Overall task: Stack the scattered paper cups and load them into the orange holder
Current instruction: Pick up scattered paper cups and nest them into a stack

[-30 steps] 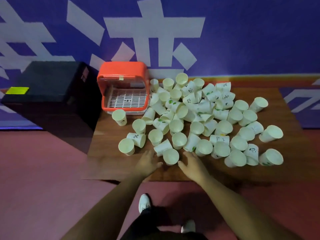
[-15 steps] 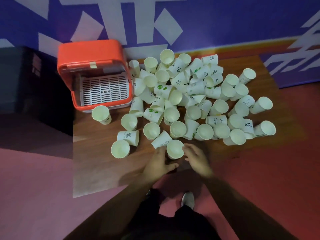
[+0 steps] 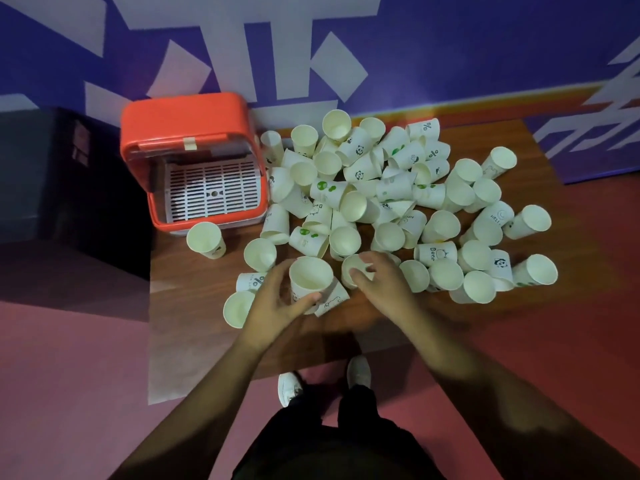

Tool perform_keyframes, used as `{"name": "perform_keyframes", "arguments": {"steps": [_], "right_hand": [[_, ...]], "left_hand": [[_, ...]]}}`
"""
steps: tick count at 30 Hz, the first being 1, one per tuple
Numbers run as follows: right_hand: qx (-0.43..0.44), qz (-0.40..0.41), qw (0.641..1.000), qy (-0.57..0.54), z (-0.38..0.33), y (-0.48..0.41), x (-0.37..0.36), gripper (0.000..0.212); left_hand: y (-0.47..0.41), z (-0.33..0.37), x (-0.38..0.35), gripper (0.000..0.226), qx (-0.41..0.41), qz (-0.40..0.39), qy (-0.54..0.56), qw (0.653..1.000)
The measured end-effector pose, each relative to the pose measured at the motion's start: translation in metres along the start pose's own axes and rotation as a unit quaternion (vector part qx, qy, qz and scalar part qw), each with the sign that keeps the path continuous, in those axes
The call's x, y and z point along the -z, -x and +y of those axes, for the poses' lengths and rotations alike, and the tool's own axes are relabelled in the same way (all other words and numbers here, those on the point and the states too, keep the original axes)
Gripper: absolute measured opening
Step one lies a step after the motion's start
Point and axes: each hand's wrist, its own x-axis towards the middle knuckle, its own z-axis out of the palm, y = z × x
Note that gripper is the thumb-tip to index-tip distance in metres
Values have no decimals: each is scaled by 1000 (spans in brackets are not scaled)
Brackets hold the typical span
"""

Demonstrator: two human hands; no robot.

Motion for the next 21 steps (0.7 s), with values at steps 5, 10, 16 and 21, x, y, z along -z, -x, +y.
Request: {"name": "perform_keyframes", "arguments": {"steps": [5,10,16,21], "right_hand": [[84,-25,946,313,34,-32,-12,78],[114,-15,928,355,47,-42,-21,69],[190,-14,913,361,59,-46,-13,61],[162,-22,947,276,47,-42,16,63]], "left_hand": [[12,0,8,53,38,60,22,997],[20,-4,-2,57,89,81,56,991],[22,-4,-14,53,112,108,52,986],[20,1,-16,55,114,118,27,986]]}}
